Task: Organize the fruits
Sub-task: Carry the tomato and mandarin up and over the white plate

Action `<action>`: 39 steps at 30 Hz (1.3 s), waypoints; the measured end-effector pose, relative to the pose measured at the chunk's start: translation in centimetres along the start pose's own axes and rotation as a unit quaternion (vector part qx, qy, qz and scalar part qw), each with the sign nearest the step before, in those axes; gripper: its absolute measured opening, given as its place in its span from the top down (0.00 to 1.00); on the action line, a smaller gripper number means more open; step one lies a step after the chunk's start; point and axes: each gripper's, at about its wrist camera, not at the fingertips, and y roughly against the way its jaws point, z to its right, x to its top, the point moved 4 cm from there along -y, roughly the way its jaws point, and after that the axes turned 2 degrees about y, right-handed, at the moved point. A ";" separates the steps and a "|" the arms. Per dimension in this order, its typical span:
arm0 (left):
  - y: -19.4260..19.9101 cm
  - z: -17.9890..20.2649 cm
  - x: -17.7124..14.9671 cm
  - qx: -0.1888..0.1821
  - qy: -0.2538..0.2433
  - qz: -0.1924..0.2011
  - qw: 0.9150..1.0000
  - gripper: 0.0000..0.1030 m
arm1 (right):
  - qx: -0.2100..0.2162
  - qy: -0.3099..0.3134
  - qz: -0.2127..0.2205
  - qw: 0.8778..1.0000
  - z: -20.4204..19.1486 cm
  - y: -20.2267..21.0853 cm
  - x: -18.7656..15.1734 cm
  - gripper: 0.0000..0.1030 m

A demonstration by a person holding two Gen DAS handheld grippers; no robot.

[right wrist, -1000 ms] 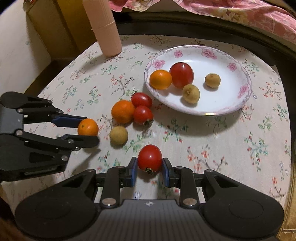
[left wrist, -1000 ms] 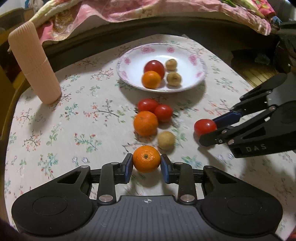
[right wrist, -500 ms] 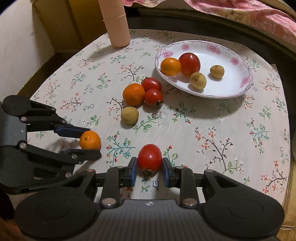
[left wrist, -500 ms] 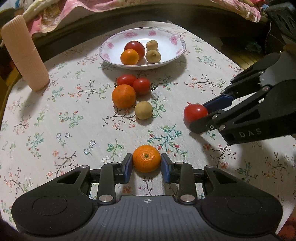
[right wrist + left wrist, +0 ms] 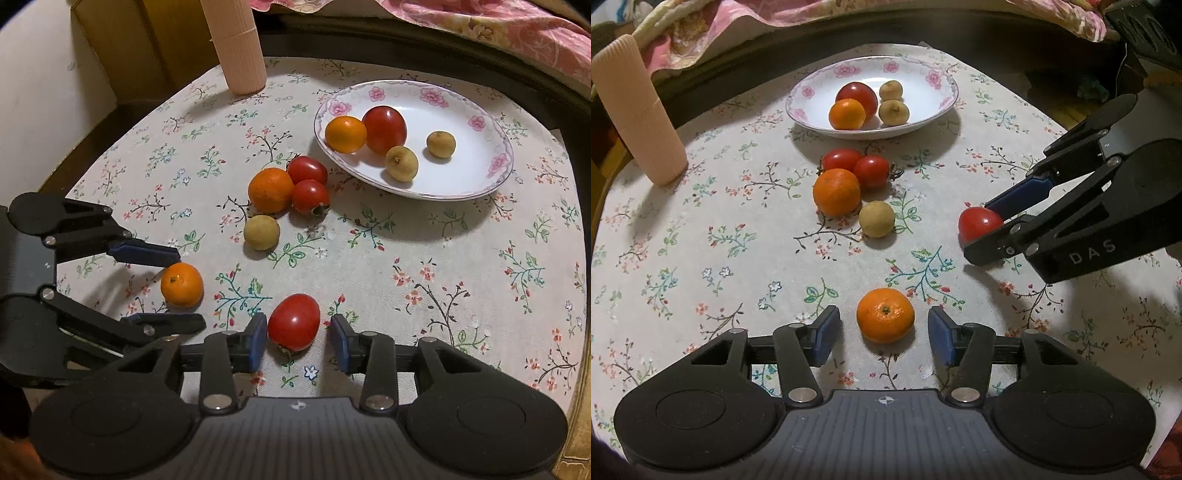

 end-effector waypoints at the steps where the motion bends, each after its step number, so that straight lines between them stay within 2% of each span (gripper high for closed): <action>1: 0.0 0.1 0.0 -0.001 -0.001 0.000 1.000 0.41 | 0.000 0.000 0.000 1.000 0.0 0.0 0.0 0.62; 11: -0.2 0.3 0.1 -0.004 -0.003 0.002 1.000 0.43 | 0.003 0.002 0.004 1.000 0.1 0.1 -0.1 0.62; 14: -0.1 0.3 0.1 -0.013 0.004 0.001 1.000 0.49 | 0.000 0.001 0.007 1.000 0.0 0.1 -0.1 0.62; 16: 0.0 0.3 0.1 -0.013 0.005 0.002 1.000 0.57 | -0.003 -0.001 0.007 1.000 0.0 0.1 0.0 0.63; 18: 0.0 0.3 0.1 -0.013 0.007 0.001 1.000 0.60 | -0.004 0.000 0.006 1.000 0.0 0.1 0.1 0.65; 20: 0.0 0.3 0.1 -0.012 0.007 0.001 1.000 0.61 | -0.001 -0.001 0.005 1.000 0.0 0.1 0.2 0.68; 30: 0.1 0.2 0.7 -0.016 0.009 0.007 1.000 0.61 | 0.003 -0.006 0.009 1.000 -0.1 0.3 0.2 0.68; 39: 0.9 -0.2 2.8 -0.009 0.020 0.033 0.999 0.61 | 0.013 -0.016 0.033 0.999 -0.3 1.6 1.2 0.68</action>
